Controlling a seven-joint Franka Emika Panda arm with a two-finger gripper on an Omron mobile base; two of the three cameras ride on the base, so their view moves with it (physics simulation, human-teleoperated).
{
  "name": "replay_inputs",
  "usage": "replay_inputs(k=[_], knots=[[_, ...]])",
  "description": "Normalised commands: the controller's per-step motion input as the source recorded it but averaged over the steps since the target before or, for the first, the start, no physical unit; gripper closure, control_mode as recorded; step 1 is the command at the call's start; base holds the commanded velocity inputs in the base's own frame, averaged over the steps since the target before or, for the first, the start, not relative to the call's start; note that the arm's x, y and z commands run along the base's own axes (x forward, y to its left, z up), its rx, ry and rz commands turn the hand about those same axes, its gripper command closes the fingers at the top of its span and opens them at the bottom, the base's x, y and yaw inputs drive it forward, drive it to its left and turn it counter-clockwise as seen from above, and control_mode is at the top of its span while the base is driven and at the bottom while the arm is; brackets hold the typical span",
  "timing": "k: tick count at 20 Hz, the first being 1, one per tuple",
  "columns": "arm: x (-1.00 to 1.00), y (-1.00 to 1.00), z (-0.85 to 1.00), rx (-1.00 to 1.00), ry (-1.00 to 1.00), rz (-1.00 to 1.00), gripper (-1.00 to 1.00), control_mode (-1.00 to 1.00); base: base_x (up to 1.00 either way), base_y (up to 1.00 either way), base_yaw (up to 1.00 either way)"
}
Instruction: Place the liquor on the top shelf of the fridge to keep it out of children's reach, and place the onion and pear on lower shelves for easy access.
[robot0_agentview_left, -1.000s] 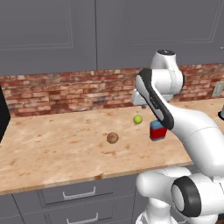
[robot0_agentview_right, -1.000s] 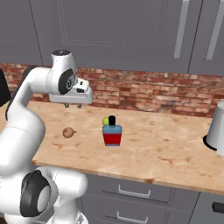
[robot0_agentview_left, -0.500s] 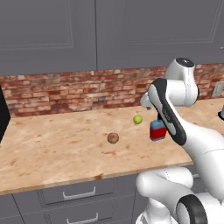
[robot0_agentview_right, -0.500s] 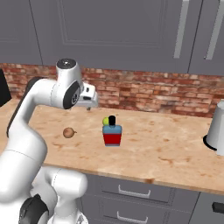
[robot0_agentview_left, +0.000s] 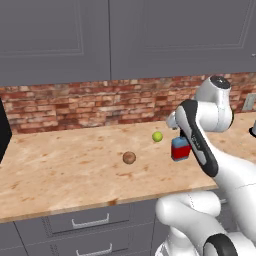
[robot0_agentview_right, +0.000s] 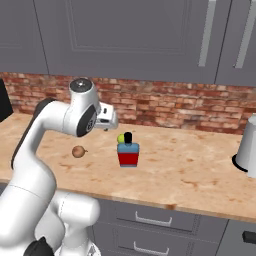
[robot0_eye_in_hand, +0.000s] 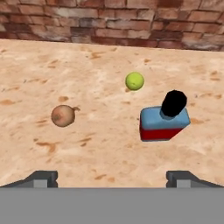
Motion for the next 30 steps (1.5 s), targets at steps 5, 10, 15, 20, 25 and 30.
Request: replay_inputs(k=[5,10,15,20,25,30], knots=[[0.00,0.37,-0.33,0.00,-0.02,0.00,-1.00,-1.00,0.00,0.00,0.00],[0.00,0.58,-0.47,0.00,0.00,0.00,-1.00,-1.00,0.00,0.00,0.00],[0.02,0.79,-0.57,0.00,0.00,0.00,-1.00,-1.00,0.00,0.00,0.00],[0.19,0.73,-0.55,0.00,0.05,0.00,-1.00,-1.00,0.00,0.00,0.00],[0.37,0.34,-0.29,0.00,0.12,0.00,-1.00,-1.00,0.00,0.00,0.00],[0.44,0.03,-0.13,0.00,0.09,0.00,-1.00,-1.00,0.00,0.00,0.00]])
